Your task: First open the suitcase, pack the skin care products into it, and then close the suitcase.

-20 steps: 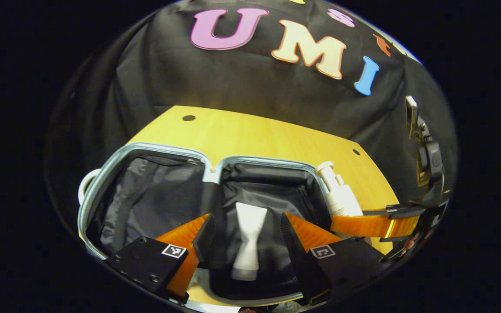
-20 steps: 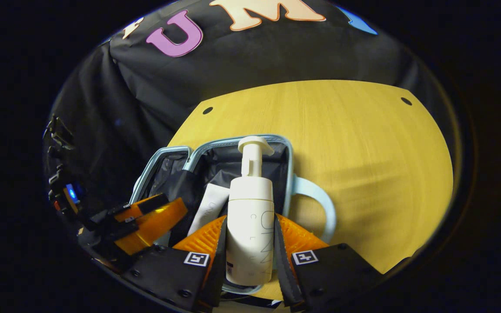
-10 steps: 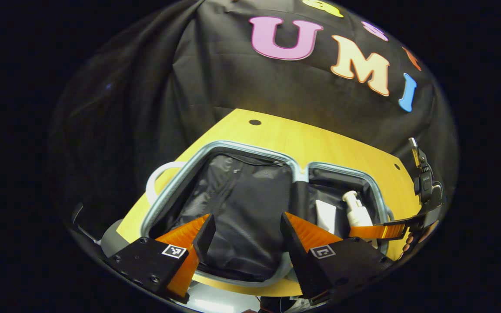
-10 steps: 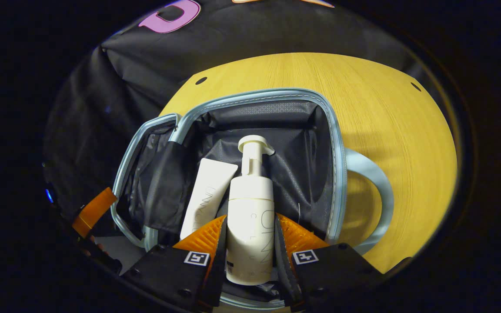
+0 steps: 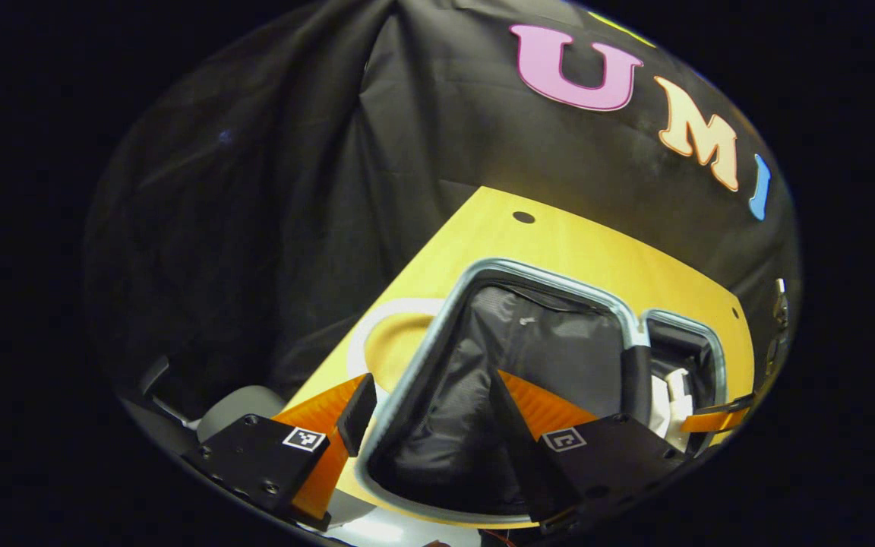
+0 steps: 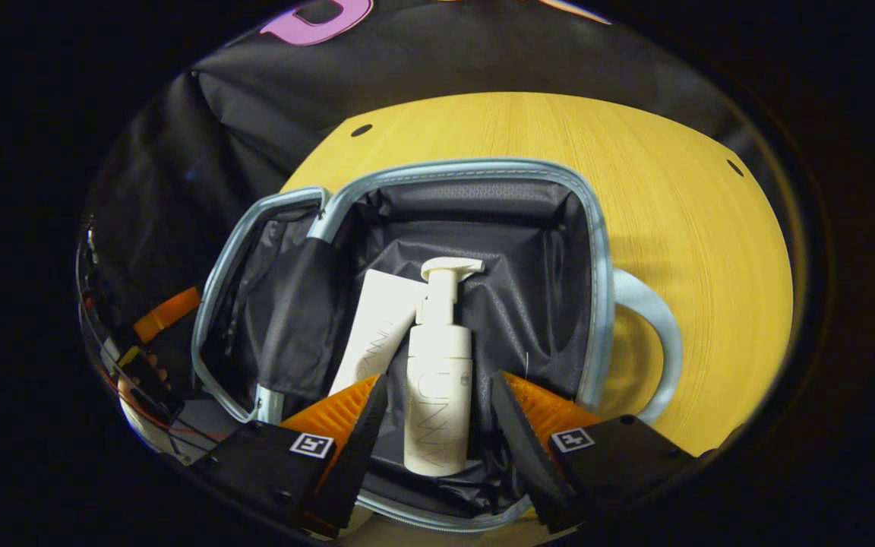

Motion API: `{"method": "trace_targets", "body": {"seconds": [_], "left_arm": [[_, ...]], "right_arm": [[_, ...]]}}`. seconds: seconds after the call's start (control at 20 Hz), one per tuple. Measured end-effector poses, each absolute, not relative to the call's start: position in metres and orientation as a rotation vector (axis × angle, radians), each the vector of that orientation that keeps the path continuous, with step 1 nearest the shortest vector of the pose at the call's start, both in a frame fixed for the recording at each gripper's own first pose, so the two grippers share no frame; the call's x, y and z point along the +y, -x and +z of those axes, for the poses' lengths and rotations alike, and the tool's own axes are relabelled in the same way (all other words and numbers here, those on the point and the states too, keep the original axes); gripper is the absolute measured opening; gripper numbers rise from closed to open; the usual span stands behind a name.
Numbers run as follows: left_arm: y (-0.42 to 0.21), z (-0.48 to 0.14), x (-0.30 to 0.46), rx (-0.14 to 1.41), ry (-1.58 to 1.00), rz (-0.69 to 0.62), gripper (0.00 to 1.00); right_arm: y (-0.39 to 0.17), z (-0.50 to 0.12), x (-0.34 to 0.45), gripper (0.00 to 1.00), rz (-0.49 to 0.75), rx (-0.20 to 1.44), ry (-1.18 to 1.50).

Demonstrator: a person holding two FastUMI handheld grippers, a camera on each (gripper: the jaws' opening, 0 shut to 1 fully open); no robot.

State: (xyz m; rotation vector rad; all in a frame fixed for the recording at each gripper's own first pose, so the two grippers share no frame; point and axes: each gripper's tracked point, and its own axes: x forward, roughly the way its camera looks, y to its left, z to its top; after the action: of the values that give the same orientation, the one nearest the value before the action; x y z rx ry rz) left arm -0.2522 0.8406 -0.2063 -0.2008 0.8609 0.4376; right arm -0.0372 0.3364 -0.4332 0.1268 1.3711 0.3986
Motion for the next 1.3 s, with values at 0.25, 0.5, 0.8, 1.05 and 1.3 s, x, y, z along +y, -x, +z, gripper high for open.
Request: {"method": "trace_targets", "body": {"seconds": [0.25,0.5,0.8,1.05,1.3], "left_arm": [[0.243,-0.23,0.898,0.879,0.243,0.501,0.9],[0.24,-0.266,0.924,0.941,0.325,0.502,0.88],[0.243,-0.289,0.926,1.021,0.423,0.472,0.76],[0.225,-0.253,0.897,0.983,0.363,0.426,0.04],[0.211,-0.177,0.882,0.872,0.208,0.359,0.0]], "right_arm": [[0.016,-0.408,0.307,0.88,0.351,1.293,-0.163],[0.006,-0.401,0.283,0.88,0.283,1.269,-0.187],[-0.01,-0.386,0.264,0.88,0.272,1.21,-0.206],[-0.039,-0.353,0.253,0.9,0.299,1.027,-0.264],[-0.051,-0.324,0.218,0.99,0.313,0.86,-0.194]]}}
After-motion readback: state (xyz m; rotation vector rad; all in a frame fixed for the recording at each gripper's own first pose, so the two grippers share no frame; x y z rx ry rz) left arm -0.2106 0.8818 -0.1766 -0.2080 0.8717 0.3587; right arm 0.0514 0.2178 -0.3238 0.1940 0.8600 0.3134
